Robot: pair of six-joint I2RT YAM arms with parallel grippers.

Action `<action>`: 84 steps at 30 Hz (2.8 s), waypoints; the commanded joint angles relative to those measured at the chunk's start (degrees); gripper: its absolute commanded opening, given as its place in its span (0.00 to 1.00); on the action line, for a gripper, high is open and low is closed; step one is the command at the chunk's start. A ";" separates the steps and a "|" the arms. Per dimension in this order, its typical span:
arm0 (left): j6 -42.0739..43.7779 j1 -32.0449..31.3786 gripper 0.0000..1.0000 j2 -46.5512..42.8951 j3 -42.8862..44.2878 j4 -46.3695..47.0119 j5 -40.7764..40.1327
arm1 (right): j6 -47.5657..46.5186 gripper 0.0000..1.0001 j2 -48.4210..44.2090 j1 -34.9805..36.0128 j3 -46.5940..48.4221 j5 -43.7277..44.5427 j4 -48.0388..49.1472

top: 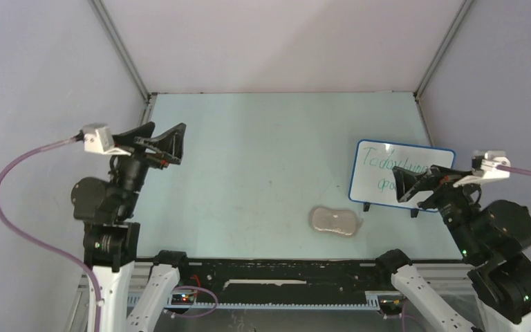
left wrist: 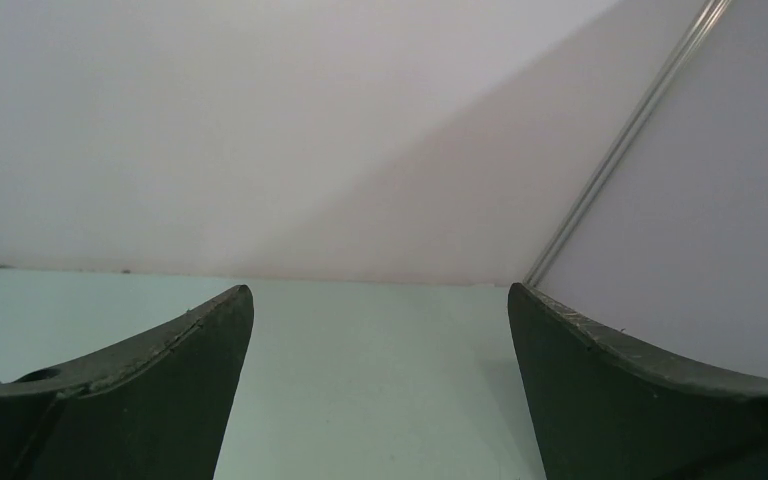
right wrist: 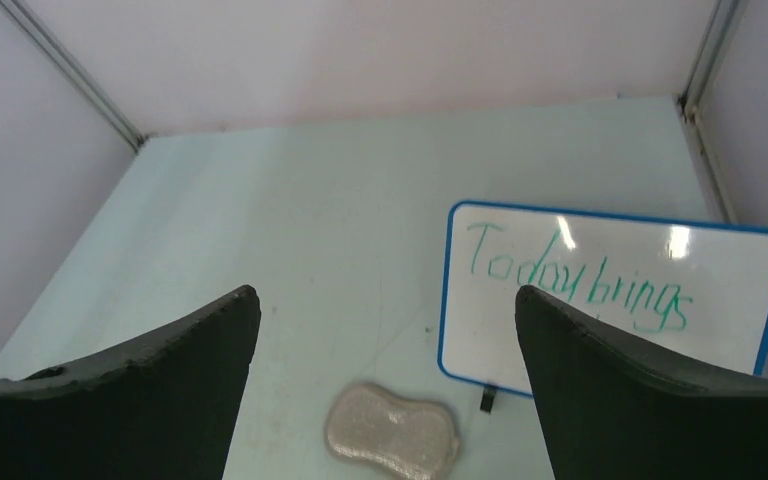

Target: Erase the whiteboard

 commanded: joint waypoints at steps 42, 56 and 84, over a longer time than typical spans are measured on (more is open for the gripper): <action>4.70 -4.65 1.00 6.52 -13.53 6.74 1.81 | 20.76 0.87 23.16 -22.32 -49.12 -29.06 18.90; 4.73 -4.65 1.00 6.32 -13.68 6.54 1.06 | 31.10 0.82 25.49 -1.19 -51.06 -23.49 21.71; 4.65 -4.73 1.00 6.94 -13.71 6.50 1.42 | 16.09 0.94 33.19 -7.26 -45.57 -18.90 23.76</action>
